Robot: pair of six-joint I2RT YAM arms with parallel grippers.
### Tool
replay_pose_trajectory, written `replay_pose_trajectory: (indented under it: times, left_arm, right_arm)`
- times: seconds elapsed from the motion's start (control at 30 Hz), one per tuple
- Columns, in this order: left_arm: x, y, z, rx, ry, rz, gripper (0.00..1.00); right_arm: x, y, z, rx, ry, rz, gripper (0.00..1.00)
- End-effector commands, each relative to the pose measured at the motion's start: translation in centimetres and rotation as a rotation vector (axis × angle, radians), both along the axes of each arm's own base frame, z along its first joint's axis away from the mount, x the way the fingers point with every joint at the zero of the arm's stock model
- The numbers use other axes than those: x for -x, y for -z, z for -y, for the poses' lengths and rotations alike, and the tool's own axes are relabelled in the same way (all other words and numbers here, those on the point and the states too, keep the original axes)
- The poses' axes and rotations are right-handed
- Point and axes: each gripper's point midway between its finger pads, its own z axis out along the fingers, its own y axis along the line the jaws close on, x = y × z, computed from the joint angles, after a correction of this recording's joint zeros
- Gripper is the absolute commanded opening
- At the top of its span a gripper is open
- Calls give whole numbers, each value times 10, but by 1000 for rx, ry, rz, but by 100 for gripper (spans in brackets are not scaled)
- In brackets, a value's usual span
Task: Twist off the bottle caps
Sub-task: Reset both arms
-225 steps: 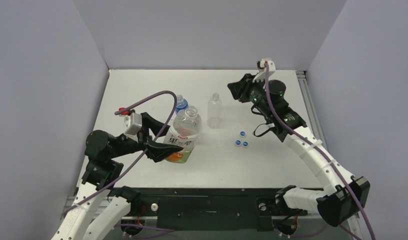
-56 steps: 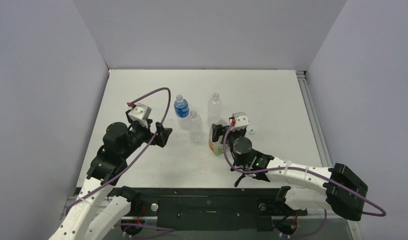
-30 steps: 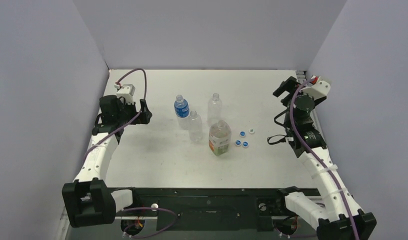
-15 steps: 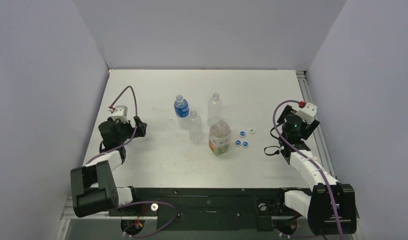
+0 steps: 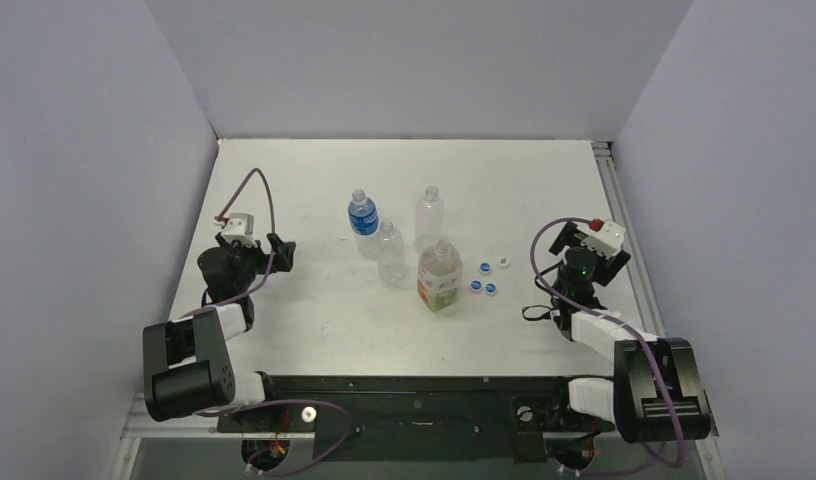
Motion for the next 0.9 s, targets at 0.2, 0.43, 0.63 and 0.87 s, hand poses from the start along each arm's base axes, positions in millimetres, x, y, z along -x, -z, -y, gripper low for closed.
replay_pose_trajectory:
  times: [0.2,0.43,0.63,0.87]
  left_arm:
    - [-10,-17,12,-38,-45,163,97]
    - [-12,-9,24,-140,-93,170,97]
    - [-14,-3,23,-137,-113,147,96]
    - [-12,-4,22,-136,-118,149,97]
  right_arm:
    - [-10,-21,-10,47,-3,143,88]
    - [-15,-5,-13,36,-38,127,85]
    - [-20,-3,-12,21,-54,115,82]
    - [-13,-5,-11,36,-41,132,87]
